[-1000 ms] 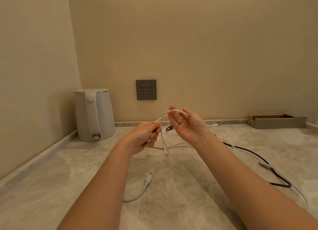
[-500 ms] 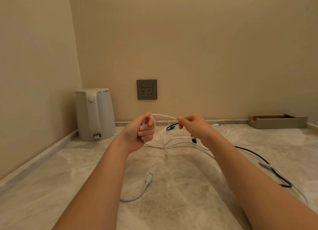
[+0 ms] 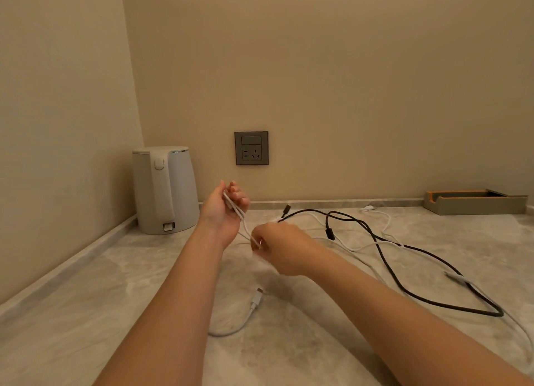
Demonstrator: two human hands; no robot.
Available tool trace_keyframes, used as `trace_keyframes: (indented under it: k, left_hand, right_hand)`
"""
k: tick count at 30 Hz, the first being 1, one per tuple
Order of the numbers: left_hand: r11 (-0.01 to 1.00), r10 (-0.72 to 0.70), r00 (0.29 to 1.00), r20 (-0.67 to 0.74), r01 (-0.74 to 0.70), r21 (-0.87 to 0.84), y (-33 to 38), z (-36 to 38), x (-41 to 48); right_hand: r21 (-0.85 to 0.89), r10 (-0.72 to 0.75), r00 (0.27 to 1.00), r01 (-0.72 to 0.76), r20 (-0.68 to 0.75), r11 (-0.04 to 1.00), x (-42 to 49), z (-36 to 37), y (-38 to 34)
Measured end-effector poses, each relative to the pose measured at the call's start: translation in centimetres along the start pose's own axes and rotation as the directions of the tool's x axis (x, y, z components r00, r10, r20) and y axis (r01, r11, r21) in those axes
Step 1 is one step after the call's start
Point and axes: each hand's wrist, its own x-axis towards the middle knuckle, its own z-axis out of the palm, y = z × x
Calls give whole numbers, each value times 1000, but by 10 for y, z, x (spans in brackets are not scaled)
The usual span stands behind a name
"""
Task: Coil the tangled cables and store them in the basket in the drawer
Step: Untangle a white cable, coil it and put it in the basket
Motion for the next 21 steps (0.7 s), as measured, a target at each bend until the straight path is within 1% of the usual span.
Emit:
trace_keyframes:
  k: [2, 3, 4, 5, 6, 7, 8, 10, 11, 12, 13, 14, 15, 16, 17, 19, 21]
  left_hand:
    - [998, 54, 997, -59, -52, 47, 0, -1, 0]
    - [994, 77, 994, -81, -71, 81, 0, 0, 0]
    - [988, 102, 990, -101, -90, 123, -1, 1, 0]
    - [979, 130, 985, -114, -109, 171, -2, 2, 0]
    - [967, 158, 980, -122, -128, 221, -4, 3, 1]
    - [952, 185, 974, -127, -146, 270, -5, 4, 1]
    - [935, 209, 969, -130, -159, 317, -7, 5, 1]
    - [902, 243, 961, -131, -175, 394, -10, 5, 1]
    - [887, 260, 957, -130, -183, 425, -11, 4, 1]
    - [870, 283, 951, -128, -198, 452, -11, 4, 1]
    - [848, 318, 940, -120, -225, 479, -11, 5, 1]
    - [821, 364, 925, -110, -263, 507, -11, 5, 1]
    - [788, 420, 902, -99, -308, 533, -11, 6, 0]
    - [751, 481, 872, -90, -357, 555, -10, 6, 0]
    - [719, 537, 839, -88, -401, 568, -9, 7, -1]
    - [674, 605, 789, -105, -438, 595, -7, 7, -1]
    - [650, 614, 779, -123, -412, 639, -7, 5, 0]
  right_hand:
    - [270, 22, 999, -32, 41, 962, 3, 2, -2]
    - [426, 64, 996, -82, 56, 901, 4, 1, -2]
    - [594, 107, 990, -141, 91, 792, 4, 0, -3]
    - [729, 128, 979, -201, 155, 655, 3, -3, -3]
    - [807, 120, 966, -256, 227, 533, 1, -5, -3]
    - [823, 99, 957, -287, 274, 491, -1, -9, -3]
    - [807, 83, 948, -305, 306, 506, -3, -11, -2]
    - [744, 75, 932, -328, 353, 583, -6, -17, 3]
    - [736, 90, 924, -353, 373, 578, -6, -20, 6]
    - [760, 115, 913, -391, 392, 519, -6, -23, 10]
    - [807, 140, 898, -437, 417, 397, -6, -25, 14]
    - [855, 150, 883, -468, 444, 225, -5, -26, 17]
    - [883, 157, 876, -467, 456, 47, -4, -26, 18]
    - [892, 180, 874, -440, 452, -102, -3, -25, 18]
    - [894, 217, 873, -394, 437, -215, 0, -22, 16]
    - [889, 293, 871, -280, 394, -362, 5, -17, 7]
    - [875, 357, 867, -162, 347, -456, 8, -13, -2]
